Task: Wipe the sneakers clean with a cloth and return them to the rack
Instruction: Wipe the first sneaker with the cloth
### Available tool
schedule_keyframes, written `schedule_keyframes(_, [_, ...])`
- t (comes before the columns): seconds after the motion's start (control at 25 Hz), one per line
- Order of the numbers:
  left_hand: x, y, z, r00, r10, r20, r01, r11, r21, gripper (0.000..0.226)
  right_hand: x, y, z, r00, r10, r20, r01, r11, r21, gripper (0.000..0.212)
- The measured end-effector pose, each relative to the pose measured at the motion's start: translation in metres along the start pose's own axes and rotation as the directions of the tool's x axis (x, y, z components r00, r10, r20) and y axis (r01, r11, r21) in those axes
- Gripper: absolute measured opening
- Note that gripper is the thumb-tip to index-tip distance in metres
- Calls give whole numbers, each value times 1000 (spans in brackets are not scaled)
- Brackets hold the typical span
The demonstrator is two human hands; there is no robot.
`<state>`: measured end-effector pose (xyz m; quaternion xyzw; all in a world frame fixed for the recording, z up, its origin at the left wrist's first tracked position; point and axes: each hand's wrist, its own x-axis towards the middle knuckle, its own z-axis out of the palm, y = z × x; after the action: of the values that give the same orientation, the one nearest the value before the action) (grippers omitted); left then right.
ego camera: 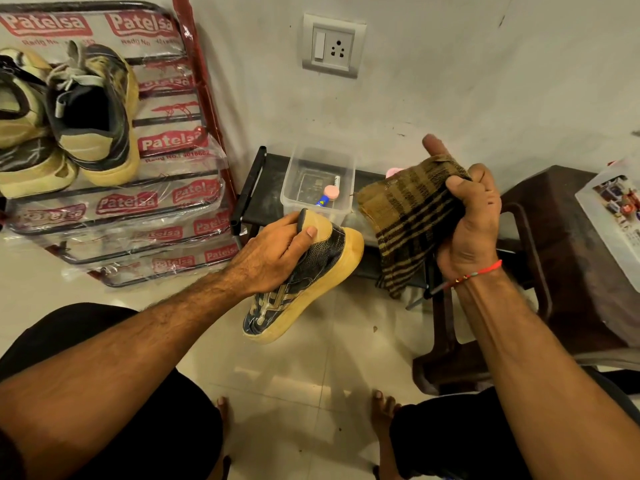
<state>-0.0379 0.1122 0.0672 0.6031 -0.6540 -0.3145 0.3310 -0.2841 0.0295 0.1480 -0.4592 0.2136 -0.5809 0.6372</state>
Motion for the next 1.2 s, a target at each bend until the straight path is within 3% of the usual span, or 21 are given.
schedule_keyframes(0.16, [0,-2,1,1000,1,12,0,1000,-15,74,4,-11,-2,996,71,50,-82,956,280,7])
schedule_keyframes(0.24, [0,-3,2,1000,0,10,0,1000,-12,73,3,-11,-4,989,146,-3,-140,953,268,17])
schedule_keyframes(0.36, [1,-2,2,1000,8,5,-8,1000,-5,73,3,-6,-7,965,247,-87,-234,963,136,17])
schedule_keyframes(0.44, [1,-2,1,1000,-7,-2,7,1000,-17,74,3,-6,-7,961,264,-82,-273,951,-145,19])
schedule_keyframes(0.48, [1,-2,1,1000,-13,-14,13,1000,-21,74,2,-7,-7,978,208,-16,-193,876,-443,27])
schedule_keyframes(0.52, [1,-2,0,999,-17,-35,17,1000,-24,73,2,-4,-8,981,144,127,-5,682,-731,35])
schedule_keyframes(0.56, [1,-2,-1,998,-19,-61,17,999,-32,72,0,0,-7,944,130,303,216,451,-866,41])
schedule_keyframes(0.6, [0,-2,-1,996,-19,-83,16,999,-44,72,-4,5,-3,888,151,435,380,293,-877,44])
schedule_keyframes(0.64, [0,-2,-3,995,-23,-99,17,998,-59,72,-9,10,2,850,192,490,449,222,-866,46])
schedule_keyframes(0.76, [0,-2,-3,994,-29,-101,19,995,-95,70,-19,24,12,837,204,507,469,208,-858,48])
schedule_keyframes(0.96, [-1,-5,0,997,10,-82,-23,987,-160,57,-34,48,23,763,86,641,641,25,-767,41])
schedule_keyframes(1.12, [-2,-2,5,999,30,-32,-32,997,-73,60,-23,42,19,849,-30,528,527,138,-839,35])
schedule_keyframes(1.2, [-3,-2,5,999,46,-22,-47,998,-31,60,-28,45,22,826,-21,564,558,173,-811,34])
